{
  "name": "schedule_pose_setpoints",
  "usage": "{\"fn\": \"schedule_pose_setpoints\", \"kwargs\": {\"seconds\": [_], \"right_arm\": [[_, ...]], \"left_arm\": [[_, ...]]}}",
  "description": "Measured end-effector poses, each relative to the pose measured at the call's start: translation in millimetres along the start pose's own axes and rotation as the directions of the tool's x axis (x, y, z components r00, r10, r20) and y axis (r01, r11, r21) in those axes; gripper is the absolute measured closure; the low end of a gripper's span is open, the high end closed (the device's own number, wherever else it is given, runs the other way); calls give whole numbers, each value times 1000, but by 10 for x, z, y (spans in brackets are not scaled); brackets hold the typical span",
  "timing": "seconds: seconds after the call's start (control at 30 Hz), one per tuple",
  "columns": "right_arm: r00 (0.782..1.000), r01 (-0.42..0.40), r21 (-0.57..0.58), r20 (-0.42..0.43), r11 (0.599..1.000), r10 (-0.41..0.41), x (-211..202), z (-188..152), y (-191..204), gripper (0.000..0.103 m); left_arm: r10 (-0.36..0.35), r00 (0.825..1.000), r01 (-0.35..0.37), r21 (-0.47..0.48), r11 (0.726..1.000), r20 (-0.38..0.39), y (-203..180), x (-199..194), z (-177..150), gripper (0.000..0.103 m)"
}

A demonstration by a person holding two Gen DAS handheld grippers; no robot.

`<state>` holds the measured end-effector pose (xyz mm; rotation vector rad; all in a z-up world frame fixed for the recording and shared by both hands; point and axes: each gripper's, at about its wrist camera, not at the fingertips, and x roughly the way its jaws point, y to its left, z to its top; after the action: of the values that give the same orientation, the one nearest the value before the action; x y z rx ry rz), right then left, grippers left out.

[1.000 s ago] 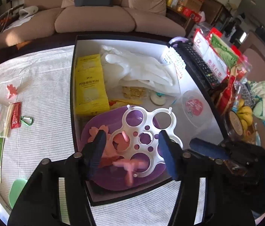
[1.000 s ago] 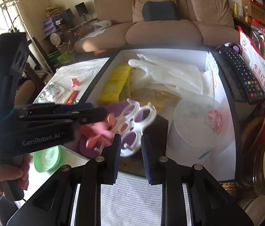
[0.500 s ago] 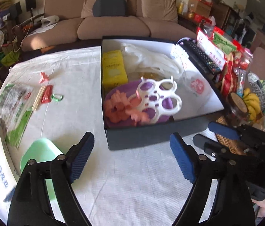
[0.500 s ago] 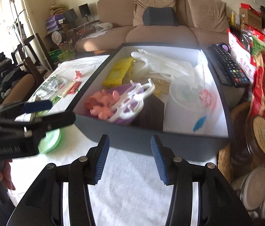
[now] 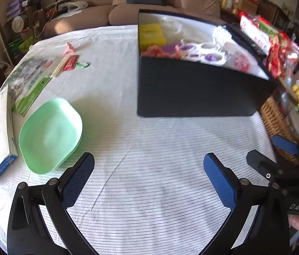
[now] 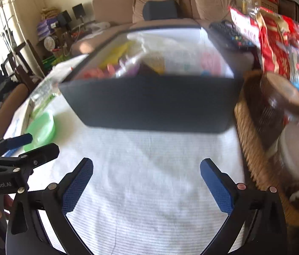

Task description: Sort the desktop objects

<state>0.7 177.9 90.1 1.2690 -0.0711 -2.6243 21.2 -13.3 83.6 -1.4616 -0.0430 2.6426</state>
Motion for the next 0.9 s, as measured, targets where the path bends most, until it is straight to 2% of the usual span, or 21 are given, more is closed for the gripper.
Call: {"fn": "schedule_pose_setpoints", "kwargs": {"seconds": [0.17, 0.47, 0.7, 0.9], "right_arm": [[999, 17, 33, -33, 999, -16, 223, -207, -5, 0], [996, 65, 8, -65, 998, -64, 441, -422, 37, 0], [994, 105, -7, -33, 994, -105, 468, -456, 27, 0], [991, 132, -33, -31, 991, -133, 461, -488, 34, 0]], "left_arm": [[14, 999, -14, -8, 1000, -33, 49, 239, -205, 0], [25, 999, -26, -18, 1000, -47, 123, 452, -417, 0], [65, 998, -65, 31, 997, -3, 45, 462, -506, 0], [96, 995, -96, -9, 995, 40, 51, 456, -511, 0]]}}
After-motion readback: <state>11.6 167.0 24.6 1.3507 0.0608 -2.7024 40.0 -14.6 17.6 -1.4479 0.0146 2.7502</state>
